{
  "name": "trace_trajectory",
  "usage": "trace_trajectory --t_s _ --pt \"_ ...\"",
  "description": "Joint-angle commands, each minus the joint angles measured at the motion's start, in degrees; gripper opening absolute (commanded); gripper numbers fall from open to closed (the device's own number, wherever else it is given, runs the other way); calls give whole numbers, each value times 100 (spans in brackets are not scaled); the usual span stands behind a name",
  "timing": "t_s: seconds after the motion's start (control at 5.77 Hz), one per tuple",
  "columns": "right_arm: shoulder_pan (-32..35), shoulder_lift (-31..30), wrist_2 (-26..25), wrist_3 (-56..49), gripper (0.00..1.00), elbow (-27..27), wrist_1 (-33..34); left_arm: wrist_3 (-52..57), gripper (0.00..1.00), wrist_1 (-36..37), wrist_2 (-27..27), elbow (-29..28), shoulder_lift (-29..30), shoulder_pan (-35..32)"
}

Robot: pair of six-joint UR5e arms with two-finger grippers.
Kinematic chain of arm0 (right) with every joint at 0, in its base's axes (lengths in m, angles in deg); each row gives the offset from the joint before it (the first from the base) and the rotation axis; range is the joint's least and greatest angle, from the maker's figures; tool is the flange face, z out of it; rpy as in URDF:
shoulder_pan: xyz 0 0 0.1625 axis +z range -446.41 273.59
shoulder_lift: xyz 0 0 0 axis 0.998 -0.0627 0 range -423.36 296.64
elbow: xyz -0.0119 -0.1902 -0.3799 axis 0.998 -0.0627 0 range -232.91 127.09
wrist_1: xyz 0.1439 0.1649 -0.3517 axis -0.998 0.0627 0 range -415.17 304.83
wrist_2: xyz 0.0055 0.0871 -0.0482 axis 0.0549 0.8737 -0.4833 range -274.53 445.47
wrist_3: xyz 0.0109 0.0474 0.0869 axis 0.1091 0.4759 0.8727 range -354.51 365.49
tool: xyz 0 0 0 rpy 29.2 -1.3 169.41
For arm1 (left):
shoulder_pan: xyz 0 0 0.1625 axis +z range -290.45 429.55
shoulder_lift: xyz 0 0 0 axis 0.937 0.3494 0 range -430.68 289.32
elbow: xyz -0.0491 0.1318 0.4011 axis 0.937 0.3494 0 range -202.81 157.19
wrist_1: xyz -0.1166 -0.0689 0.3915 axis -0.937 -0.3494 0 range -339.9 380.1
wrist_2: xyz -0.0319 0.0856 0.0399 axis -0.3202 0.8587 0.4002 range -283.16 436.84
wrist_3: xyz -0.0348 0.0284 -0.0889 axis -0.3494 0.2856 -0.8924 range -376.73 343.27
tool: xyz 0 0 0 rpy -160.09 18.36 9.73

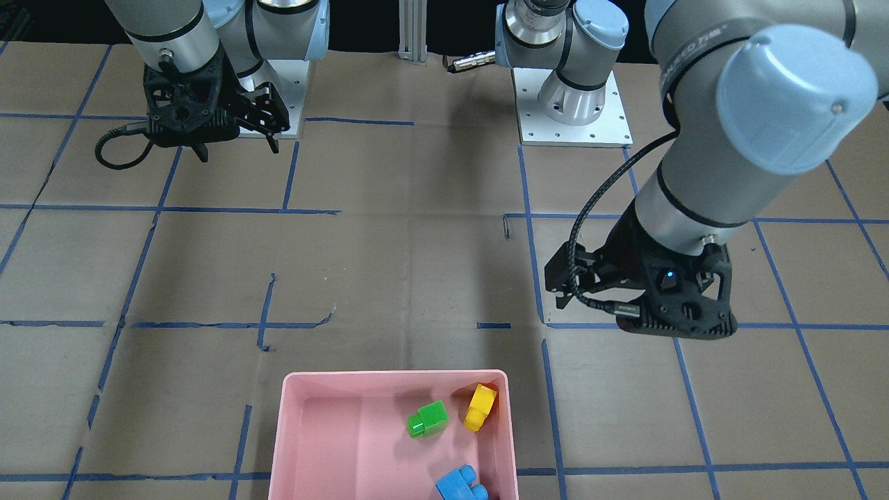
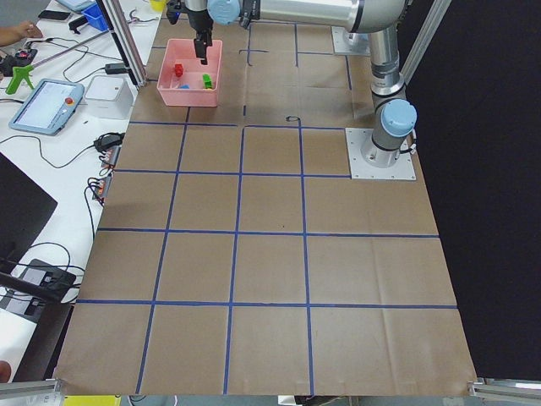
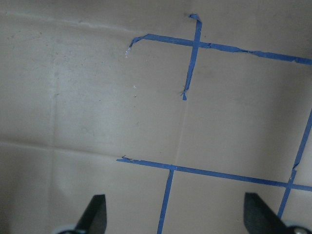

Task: Put all blocks into box

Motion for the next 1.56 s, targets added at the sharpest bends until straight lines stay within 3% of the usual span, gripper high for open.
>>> trace_trajectory --t_s 0.0,0.35,1.39 --pt "9 6 -14 1 100 -4 -4 230 100 19 -24 999 -1140 82" --pt "0 6 -14 1 100 -4 5 229 100 89 -16 1659 -1697 46" --pt "-17 -3 -14 -17 100 -22 13 230 100 309 2 1688 -1593 46"
